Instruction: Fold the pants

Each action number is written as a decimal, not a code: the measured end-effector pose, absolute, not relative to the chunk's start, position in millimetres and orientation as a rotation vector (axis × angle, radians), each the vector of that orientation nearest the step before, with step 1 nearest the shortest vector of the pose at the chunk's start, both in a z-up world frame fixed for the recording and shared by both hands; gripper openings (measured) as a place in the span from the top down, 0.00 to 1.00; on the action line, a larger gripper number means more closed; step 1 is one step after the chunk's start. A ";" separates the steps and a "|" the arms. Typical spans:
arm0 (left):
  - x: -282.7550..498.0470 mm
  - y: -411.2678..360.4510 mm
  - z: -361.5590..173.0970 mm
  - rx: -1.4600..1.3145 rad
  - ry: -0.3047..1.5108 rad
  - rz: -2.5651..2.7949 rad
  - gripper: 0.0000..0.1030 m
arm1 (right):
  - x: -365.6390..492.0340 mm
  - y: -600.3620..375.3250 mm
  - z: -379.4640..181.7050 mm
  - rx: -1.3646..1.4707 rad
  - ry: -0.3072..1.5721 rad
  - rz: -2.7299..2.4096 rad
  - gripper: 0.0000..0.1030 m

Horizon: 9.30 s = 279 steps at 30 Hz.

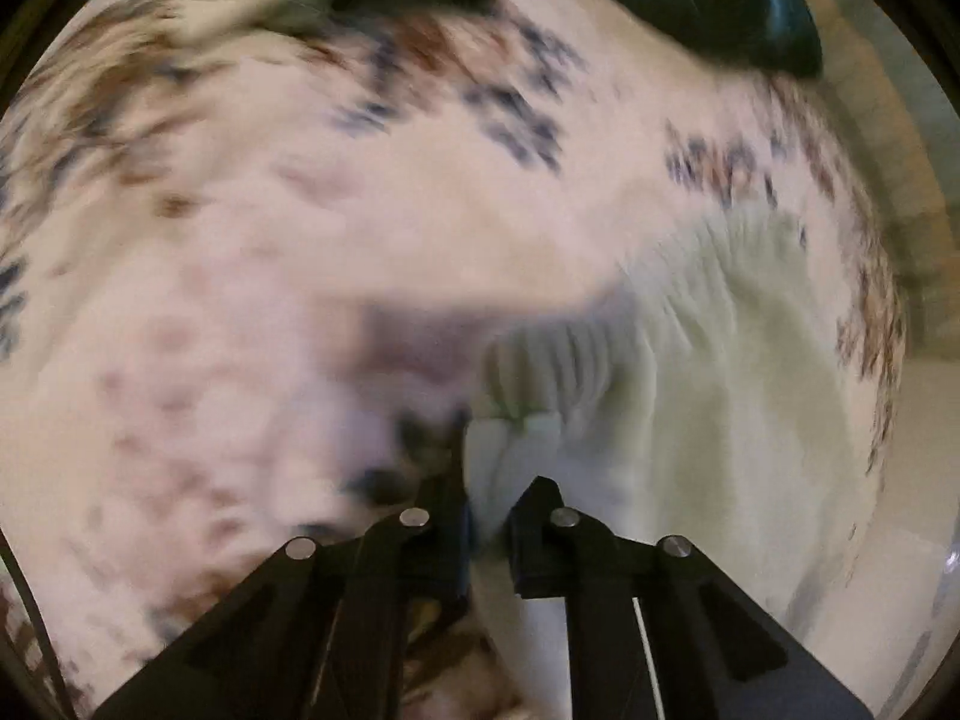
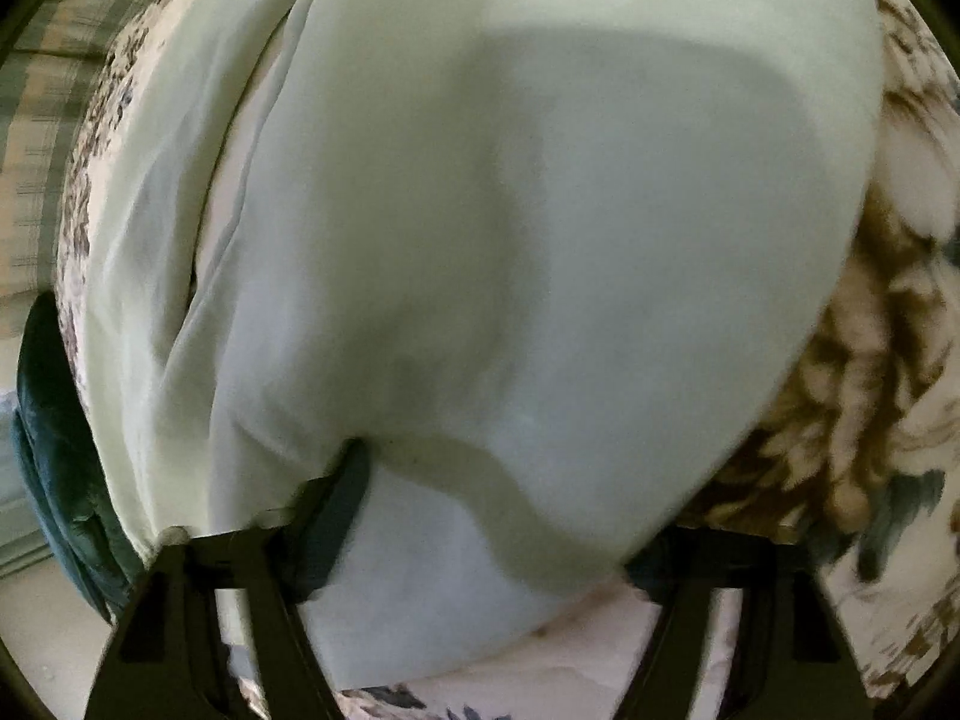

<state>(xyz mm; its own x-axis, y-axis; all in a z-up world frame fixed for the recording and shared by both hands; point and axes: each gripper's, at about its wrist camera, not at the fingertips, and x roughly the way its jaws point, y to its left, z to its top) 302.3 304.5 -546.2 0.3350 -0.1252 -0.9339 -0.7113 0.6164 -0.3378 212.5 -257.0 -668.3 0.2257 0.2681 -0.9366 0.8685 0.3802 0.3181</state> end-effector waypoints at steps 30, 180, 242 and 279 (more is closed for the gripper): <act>471.9 69.2 -440.7 0.161 1.274 -0.040 0.15 | 411.9 -209.1 -519.9 0.482 1.499 0.002 0.09; 290.6 -8.3 -568.7 0.034 1.469 0.082 0.27 | 243.0 -517.3 -588.5 1.231 0.961 -0.444 0.87; 224.7 -26.8 -608.0 -1.009 1.571 -0.044 0.28 | 237.2 -438.0 -650.0 1.444 1.161 -0.266 0.61; 187.6 -13.4 -563.9 -0.550 1.514 0.055 0.48 | 168.0 -501.4 -593.6 1.238 1.153 -0.385 0.45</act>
<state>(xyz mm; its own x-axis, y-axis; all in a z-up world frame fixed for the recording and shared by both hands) 187.6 -13.4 -563.9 0.0804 -0.2999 -0.9506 -0.3678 0.8775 -0.3079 168.0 -501.4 -593.6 0.4291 0.3325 -0.8398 0.7706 0.3502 0.5324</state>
